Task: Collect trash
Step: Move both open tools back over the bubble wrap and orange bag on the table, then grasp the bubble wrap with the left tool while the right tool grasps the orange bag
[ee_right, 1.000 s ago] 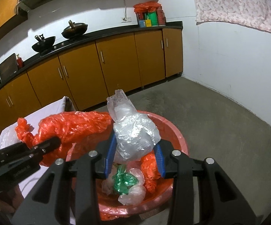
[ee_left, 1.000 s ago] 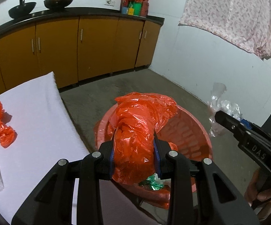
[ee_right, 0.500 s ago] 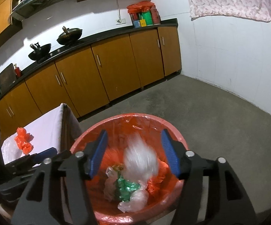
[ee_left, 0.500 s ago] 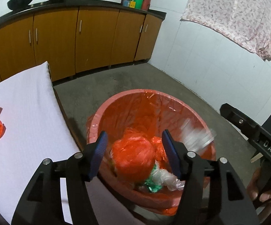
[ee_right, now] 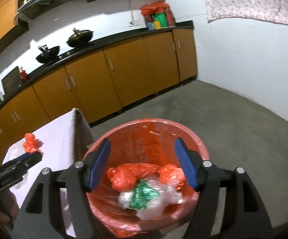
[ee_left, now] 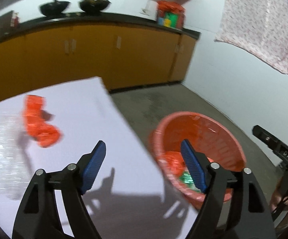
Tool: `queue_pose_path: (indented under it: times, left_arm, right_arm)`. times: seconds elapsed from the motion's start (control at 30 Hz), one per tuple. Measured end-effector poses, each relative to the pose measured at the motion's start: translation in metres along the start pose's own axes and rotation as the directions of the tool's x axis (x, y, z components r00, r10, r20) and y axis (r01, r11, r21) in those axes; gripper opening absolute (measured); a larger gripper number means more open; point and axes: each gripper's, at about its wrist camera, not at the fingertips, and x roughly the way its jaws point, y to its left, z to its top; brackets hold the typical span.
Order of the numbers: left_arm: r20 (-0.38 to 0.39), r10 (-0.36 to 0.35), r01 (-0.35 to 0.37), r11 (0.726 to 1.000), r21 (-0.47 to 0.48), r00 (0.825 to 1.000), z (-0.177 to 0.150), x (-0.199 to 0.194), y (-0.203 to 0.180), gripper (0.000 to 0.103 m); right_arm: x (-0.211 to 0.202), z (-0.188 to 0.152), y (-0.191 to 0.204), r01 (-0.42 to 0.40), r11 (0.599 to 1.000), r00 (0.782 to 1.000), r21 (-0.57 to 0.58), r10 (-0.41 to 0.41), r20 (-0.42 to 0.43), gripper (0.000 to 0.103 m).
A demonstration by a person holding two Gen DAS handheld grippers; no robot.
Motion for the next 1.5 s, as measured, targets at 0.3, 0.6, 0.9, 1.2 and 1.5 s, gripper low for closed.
queue_pose_path:
  times: [0.3, 0.6, 0.9, 1.2, 1.5]
  left_arm:
    - [0.071, 0.320, -0.312, 0.945, -0.100, 0.945, -0.007, -0.049, 0.097, 0.101]
    - [-0.085, 0.398, -0.407, 0.886, -0.221, 0.913, -0.017, -0.025, 0.166, 0.101]
    - [-0.133, 0.390, -0.409, 0.891, -0.196, 0.911, -0.031, -0.010, 0.187, 0.079]
    - [-0.123, 0.378, -0.397, 0.888, -0.233, 0.917, -0.042, -0.036, 0.226, 0.018]
    - [-0.081, 0.482, -0.482, 0.824, -0.297, 0.873, -0.048, -0.083, 0.283, 0.017]
  right_arm:
    - [0.003, -0.013, 0.069, -0.142, 0.986, 0.989, -0.087, 0.139, -0.041, 0.077]
    - [0.009, -0.026, 0.127, -0.222, 0.962, 0.972, -0.162, 0.205, -0.110, 0.077]
    - [0.020, -0.029, 0.164, -0.255, 0.946, 0.962, -0.202, 0.227, -0.151, 0.077]
    - [0.043, -0.039, 0.221, -0.350, 0.906, 0.929, -0.236, 0.303, -0.214, 0.077]
    - [0.084, -0.051, 0.290, -0.442, 0.851, 0.887, -0.284, 0.368, -0.280, 0.077]
